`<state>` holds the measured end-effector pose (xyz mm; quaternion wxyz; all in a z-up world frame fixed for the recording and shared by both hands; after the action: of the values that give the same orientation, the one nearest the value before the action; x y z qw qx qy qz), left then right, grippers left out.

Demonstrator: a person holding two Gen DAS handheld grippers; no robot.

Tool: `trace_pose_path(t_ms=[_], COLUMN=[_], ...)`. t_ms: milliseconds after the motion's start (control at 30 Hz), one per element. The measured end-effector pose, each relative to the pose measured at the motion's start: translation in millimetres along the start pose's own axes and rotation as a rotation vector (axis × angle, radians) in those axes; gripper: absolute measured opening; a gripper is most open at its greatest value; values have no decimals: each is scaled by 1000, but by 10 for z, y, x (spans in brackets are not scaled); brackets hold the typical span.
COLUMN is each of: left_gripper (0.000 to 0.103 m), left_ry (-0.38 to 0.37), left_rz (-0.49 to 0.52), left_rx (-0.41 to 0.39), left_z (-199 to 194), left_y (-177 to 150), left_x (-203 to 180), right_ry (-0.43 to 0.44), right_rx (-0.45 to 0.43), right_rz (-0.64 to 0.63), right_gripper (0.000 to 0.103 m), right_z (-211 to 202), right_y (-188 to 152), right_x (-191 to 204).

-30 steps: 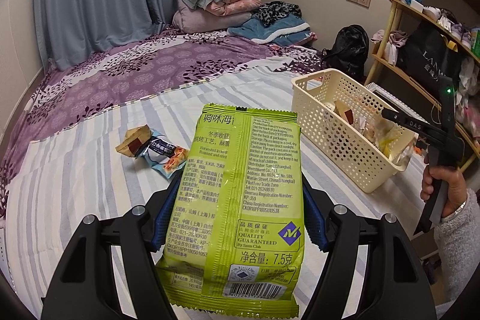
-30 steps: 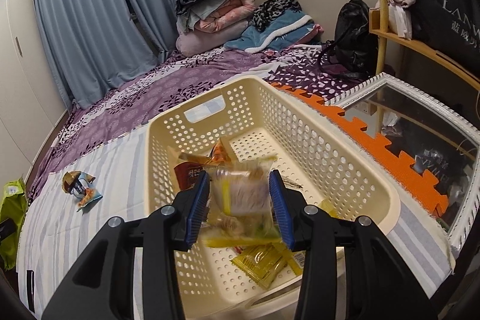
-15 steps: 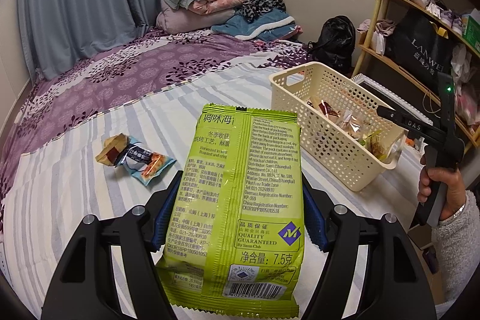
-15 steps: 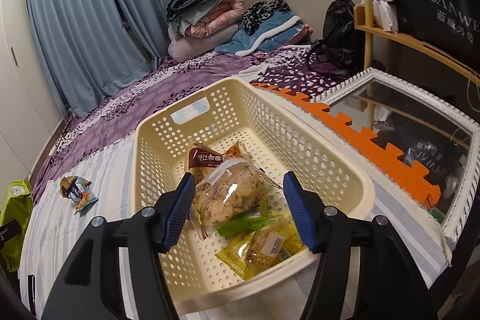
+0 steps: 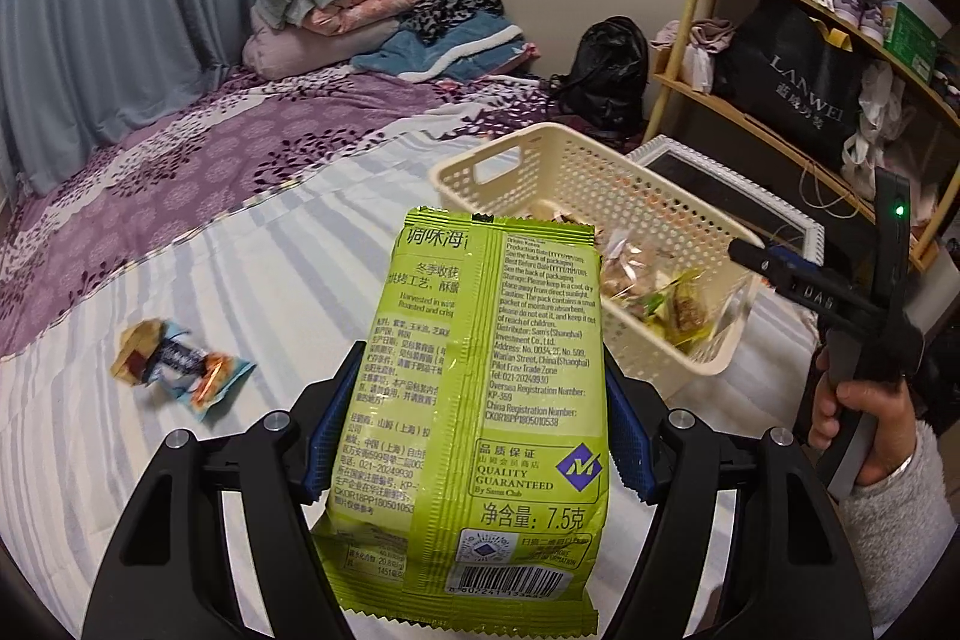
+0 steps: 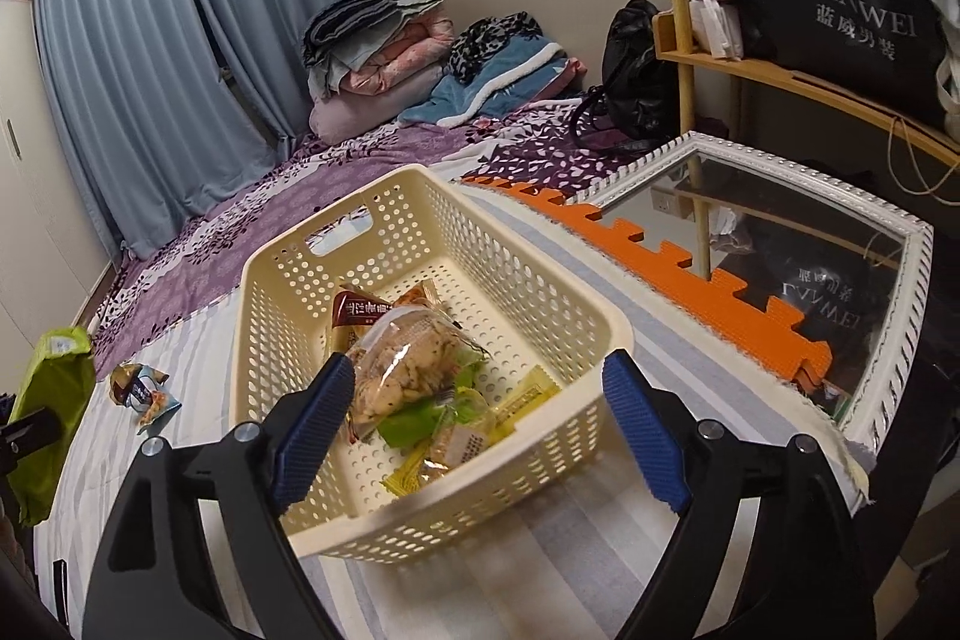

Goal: Organize snacks
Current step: 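Open the right tool to drop the clear cake into the basket, then lower the lime-green wafer pack into the basket and open the left tool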

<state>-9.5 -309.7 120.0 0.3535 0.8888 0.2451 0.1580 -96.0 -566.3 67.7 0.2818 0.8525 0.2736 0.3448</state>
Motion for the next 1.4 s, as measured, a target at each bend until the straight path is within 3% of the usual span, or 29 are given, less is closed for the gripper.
trace_pose_path(t_ms=[567, 633, 667, 700, 1067, 1400], left_gripper=[72, 75, 88, 99, 99, 99], left_ry=[-163, -176, -181, -175, -104, -67], left_rz=[65, 62, 63, 67, 35, 129], left_rx=[-70, -81, -81, -81, -48, -4], left_z=[721, 813, 852, 889, 839, 734], left_y=[863, 934, 950, 957, 690, 446], left_x=[-838, -904, -924, -939, -593, -625], right_ry=[-32, -35, -35, -34, -12, -4], right_rx=[-3, 2, 4, 6, 14, 19], right_rz=[44, 51, 56, 58, 72, 83], right_gripper=[84, 84, 84, 84, 84, 84], right_z=[-197, -192, -186, -191, -190, -187], right_y=[-91, -108, -115, -125, -179, -193], right_x=[-345, -363, -372, -378, -320, -309])
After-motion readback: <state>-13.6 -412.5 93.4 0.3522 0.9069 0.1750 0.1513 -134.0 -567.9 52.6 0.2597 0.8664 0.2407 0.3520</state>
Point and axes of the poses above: each gripper's, at about its wrist camera, not at the fingertips, and z roughly the way its jaws point, x to its left, y to its top, the point moved 10 cm from there along z, roughly the way its jaws point, and after that the axes turned 15 degrees about z, right-handed, at the moved point
